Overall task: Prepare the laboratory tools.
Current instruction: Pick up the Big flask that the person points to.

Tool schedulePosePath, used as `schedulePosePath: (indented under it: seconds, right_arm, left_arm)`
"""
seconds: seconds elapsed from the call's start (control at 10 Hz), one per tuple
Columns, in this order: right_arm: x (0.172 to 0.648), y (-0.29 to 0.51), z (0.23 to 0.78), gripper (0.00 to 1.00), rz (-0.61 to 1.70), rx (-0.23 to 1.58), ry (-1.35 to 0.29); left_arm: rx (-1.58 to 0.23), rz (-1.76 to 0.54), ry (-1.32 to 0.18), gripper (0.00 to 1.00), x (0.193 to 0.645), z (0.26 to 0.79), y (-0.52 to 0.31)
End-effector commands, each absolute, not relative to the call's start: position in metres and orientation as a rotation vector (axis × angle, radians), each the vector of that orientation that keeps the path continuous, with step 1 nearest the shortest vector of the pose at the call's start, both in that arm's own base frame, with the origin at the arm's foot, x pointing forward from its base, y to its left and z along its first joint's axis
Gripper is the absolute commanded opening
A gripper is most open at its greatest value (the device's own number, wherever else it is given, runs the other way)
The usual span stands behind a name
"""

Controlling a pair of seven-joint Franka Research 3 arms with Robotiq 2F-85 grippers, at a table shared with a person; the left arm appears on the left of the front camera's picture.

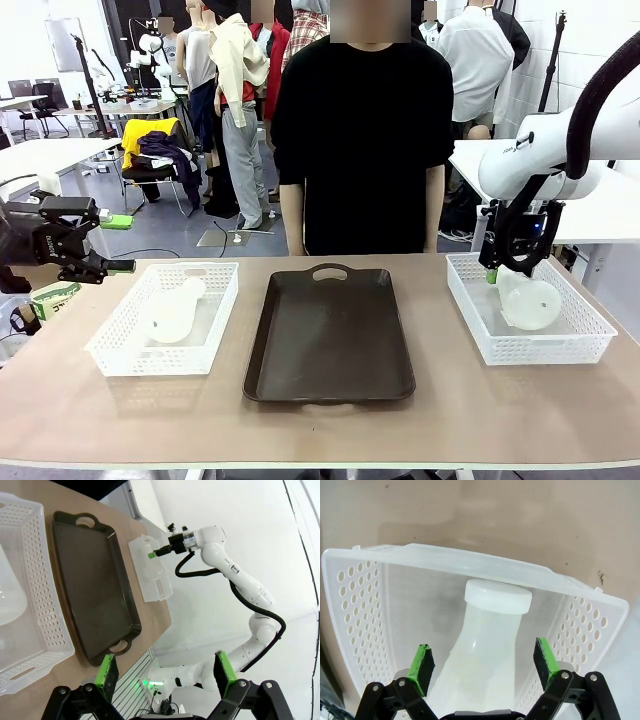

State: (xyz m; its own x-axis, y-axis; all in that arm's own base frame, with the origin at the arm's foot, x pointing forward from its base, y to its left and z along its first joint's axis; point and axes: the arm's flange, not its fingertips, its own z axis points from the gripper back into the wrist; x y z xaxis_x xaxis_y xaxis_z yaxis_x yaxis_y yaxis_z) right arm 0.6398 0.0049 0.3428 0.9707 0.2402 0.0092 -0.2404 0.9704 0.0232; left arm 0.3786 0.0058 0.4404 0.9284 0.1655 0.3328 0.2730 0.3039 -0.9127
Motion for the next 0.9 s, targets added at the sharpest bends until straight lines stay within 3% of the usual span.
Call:
schedulePosePath:
  seconds: [0.0, 0.3, 0.8]
  right_arm:
    - [0.6498, 0.0051, 0.3364, 1.00, 0.208, 0.004, -0.019]
    - [0.6533, 0.0095, 0.3351, 1.00, 0.197, -0.007, -0.024]
    - [0.6559, 0.0127, 0.3373, 0.11, 0.172, -0.021, 0.014]
  left_arm:
    - [-1.294, -0.086, -0.435, 1.00, 0.3795, 0.4386, 0.0051]
    - [-1.294, -0.086, -0.435, 1.00, 0.3795, 0.4386, 0.0051]
    - [-1.294, -0.086, -0.435, 1.00, 0.3795, 0.4386, 0.0051]
